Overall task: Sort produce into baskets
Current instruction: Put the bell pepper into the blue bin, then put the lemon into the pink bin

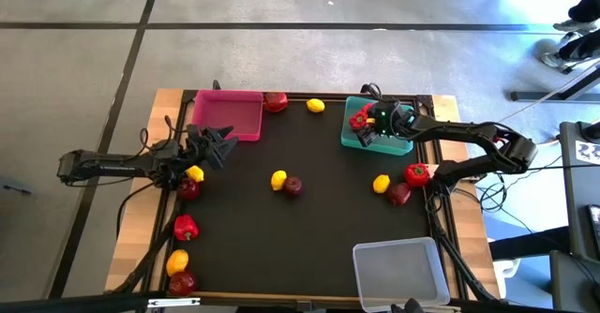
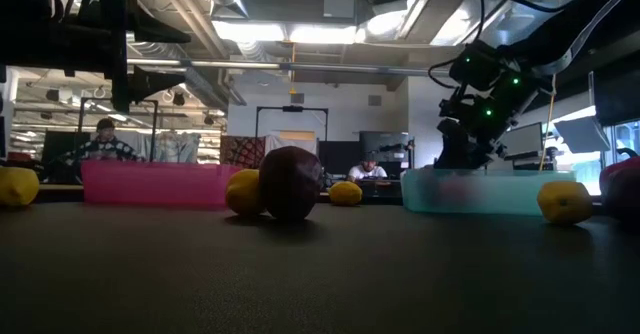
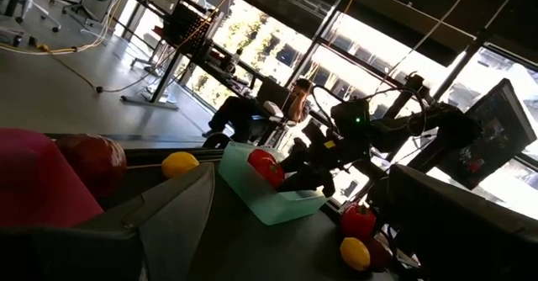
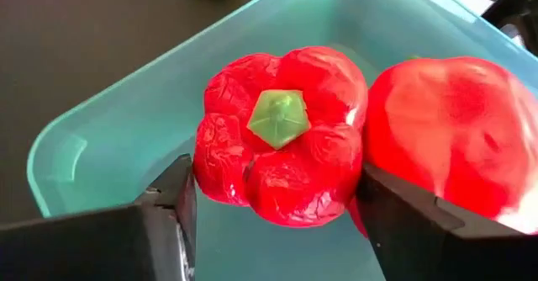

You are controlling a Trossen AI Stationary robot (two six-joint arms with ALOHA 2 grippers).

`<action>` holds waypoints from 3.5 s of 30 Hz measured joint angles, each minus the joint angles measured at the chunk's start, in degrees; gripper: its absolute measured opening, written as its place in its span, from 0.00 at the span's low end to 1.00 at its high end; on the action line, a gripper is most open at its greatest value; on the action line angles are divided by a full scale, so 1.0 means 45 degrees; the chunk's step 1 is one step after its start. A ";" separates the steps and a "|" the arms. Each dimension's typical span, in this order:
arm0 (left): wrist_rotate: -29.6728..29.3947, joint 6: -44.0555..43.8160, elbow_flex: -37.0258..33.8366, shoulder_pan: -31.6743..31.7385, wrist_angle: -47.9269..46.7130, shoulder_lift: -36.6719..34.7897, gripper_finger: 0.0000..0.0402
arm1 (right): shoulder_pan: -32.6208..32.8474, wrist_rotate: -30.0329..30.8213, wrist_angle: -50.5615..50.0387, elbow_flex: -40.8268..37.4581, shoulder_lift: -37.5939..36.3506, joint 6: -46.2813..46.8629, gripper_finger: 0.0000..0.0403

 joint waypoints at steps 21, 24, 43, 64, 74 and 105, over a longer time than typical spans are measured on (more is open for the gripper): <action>-0.0050 0.0163 0.0000 0.0003 0.0001 0.0000 0.87 | 0.0074 -0.0291 -0.2524 0.1325 -0.0902 -0.0450 0.59; -0.0087 0.0304 0.0000 0.0000 0.0005 0.0000 0.87 | 0.0300 -0.0305 -0.3165 0.1739 -0.1245 -0.0495 0.59; 0.0863 0.0776 0.0729 -0.0016 0.0954 0.0782 0.87 | 0.4094 -0.0350 -0.1927 0.2559 -0.2894 -0.0486 0.59; 0.1341 0.3710 0.4803 -0.1448 -0.1782 0.9034 0.87 | 0.4600 0.0432 -0.0621 0.2555 -0.2894 -0.0039 0.59; 0.1857 0.3391 0.4964 -0.1447 -0.2018 1.1566 0.87 | 0.4600 0.0427 -0.0622 0.2555 -0.2889 -0.0029 0.59; 0.3678 0.3392 0.4978 -0.1290 0.1653 1.6474 0.85 | 0.4600 0.0418 -0.0641 0.2540 -0.2884 0.0296 0.59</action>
